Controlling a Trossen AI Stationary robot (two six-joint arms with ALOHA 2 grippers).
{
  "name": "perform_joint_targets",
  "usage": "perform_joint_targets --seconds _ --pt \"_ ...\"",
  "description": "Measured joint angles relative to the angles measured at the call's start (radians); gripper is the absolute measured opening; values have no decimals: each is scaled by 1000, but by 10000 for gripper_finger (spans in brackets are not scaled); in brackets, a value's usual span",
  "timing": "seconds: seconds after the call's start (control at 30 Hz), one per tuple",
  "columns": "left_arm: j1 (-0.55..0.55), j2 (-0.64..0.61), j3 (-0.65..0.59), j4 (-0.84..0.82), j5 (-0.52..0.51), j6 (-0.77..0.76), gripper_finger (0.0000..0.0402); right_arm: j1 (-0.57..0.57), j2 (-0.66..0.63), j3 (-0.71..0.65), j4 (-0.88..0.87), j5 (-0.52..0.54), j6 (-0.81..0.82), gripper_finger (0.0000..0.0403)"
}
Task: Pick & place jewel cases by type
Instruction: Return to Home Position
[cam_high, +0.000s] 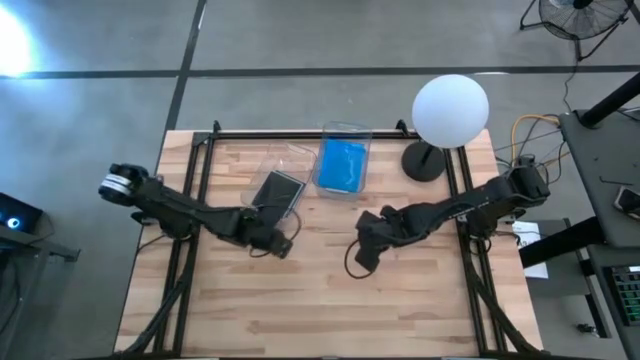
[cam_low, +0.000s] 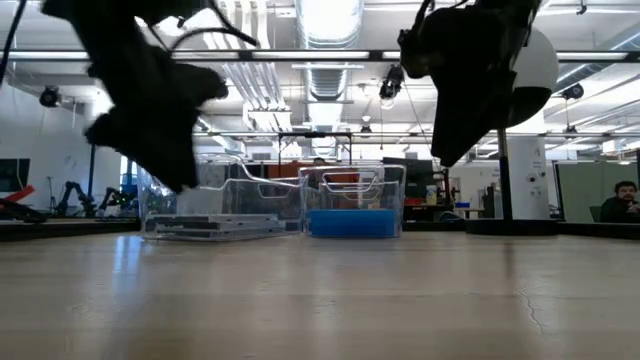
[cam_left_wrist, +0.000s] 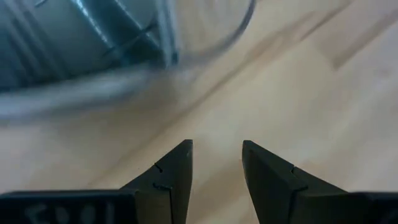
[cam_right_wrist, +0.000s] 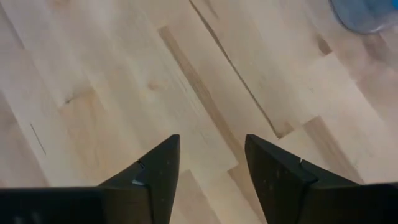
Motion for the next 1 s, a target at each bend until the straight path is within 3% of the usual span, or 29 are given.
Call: perform_joint_targets --seconds 0.27,0.47,0.57,0.7,0.87,1.0 --pt "184 144 27 319 -9 295 122 10 0 -3 0 50 76 161" --pt "291 177 102 389 49 457 122 25 -1 0 -1 69 118 149" --pt "290 149 130 389 114 460 122 43 -1 -1 -4 71 125 144" --pt "214 102 152 447 97 521 122 72 -1 -3 -2 85 135 138" --pt "160 17 157 197 21 481 122 74 0 -4 23 96 180 130" --pt "121 -112 155 -67 -197 366 122 48 0 22 156 97 69 125"
